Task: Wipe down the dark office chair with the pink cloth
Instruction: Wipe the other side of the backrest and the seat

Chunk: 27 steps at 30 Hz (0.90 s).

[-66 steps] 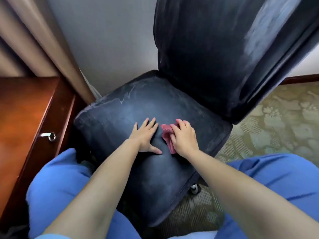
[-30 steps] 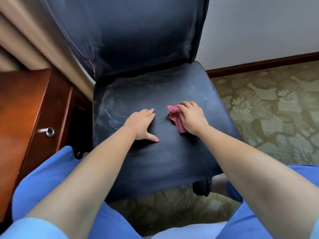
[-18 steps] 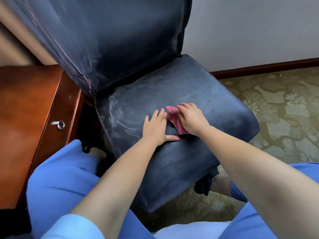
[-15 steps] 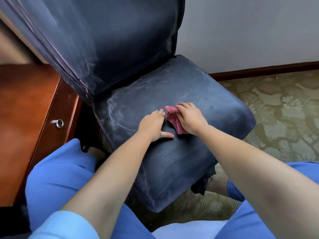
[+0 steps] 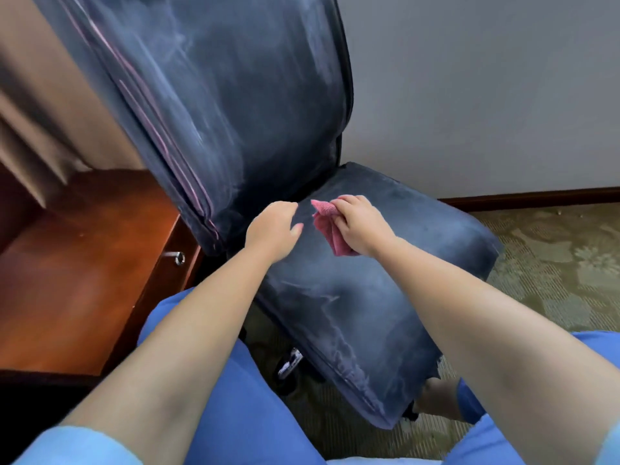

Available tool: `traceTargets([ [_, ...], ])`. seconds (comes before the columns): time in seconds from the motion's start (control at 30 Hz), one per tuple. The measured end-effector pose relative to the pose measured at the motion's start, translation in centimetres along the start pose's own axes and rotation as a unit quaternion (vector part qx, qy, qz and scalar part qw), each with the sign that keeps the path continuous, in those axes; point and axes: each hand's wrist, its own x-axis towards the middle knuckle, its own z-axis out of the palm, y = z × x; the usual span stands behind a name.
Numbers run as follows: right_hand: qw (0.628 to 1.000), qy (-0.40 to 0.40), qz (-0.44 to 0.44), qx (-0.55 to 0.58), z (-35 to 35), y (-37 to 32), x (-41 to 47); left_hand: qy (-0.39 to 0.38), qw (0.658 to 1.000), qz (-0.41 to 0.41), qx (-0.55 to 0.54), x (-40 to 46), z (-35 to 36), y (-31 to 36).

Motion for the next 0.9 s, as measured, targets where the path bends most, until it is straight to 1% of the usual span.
traceTargets([
  [0.23,0.997,0.047,-0.056,-0.010,-2.6,-6.1,2.0,0.078,0.996,-0.012,0.046,-1.6,-6.0,-2.4],
  [0.3,0.994,0.070,-0.078,-0.012,-3.6,-8.2,3.2,0.123,0.991,-0.012,0.051,-1.7,-8.0,-3.4],
  [0.37,0.990,0.096,-0.101,-0.014,-4.8,-10.5,4.6,0.187,0.982,-0.025,0.028,-1.6,-10.1,-4.6],
  [0.5,0.978,0.143,-0.150,-0.007,-7.0,-15.5,8.0,0.325,0.943,-0.056,-0.044,-0.8,-13.9,-7.0],
  [0.6,0.970,0.160,-0.185,-0.010,-8.3,-18.6,10.3,0.393,0.912,-0.078,-0.084,0.3,-16.6,-8.5],
  [0.67,0.965,0.170,-0.199,-0.007,-9.1,-20.4,11.7,0.431,0.895,-0.079,-0.086,1.0,-18.3,-9.5],
  [0.73,0.962,0.178,-0.208,-0.005,-9.7,-21.9,13.1,0.466,0.878,-0.074,-0.079,1.7,-19.8,-10.6],
  [0.8,0.959,0.186,-0.212,0.002,-10.2,-23.0,14.2,0.487,0.862,-0.090,-0.102,2.5,-21.1,-11.3],
  [0.9,0.958,0.192,-0.211,0.028,-10.7,-24.1,15.5,0.475,0.843,-0.128,-0.218,3.7,-22.8,-12.1],
])
